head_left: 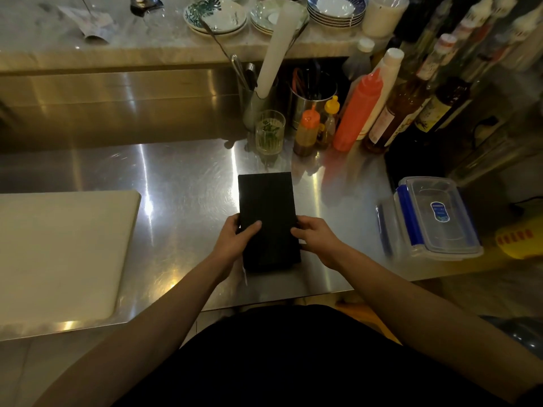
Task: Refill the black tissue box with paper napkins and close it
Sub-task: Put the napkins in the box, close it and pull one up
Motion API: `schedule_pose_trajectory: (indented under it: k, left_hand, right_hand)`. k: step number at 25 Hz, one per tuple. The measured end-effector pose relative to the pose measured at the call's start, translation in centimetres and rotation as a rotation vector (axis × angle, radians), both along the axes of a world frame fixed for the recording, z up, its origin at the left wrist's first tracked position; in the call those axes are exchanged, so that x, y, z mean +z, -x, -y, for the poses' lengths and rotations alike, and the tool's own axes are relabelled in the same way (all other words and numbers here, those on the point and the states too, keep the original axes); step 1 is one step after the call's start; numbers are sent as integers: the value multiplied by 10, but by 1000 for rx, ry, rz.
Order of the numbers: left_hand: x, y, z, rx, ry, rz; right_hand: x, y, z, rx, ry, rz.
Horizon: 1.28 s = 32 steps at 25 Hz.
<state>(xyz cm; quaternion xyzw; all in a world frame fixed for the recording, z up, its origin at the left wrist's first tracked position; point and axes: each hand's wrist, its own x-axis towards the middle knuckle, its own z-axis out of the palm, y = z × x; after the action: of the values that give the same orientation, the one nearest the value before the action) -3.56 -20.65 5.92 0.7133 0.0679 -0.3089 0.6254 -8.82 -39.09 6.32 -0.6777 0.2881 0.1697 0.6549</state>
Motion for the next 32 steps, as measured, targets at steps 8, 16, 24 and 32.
schedule_pose_trajectory:
  k: [8, 16, 24, 32]
  left_hand:
    - [30, -22, -12, 151, 123, 33]
    - [49, -29, -24, 297, 289, 15]
    - [52, -32, -22, 311, 251, -37]
    - [18, -15, -29, 228, 132, 71]
  right_hand:
    - [27, -26, -7, -36, 5, 236]
    - [44, -49, -8, -189, -135, 184]
    - [38, -56, -17, -152, -109, 189]
    - [17, -39, -24, -138, -31, 218]
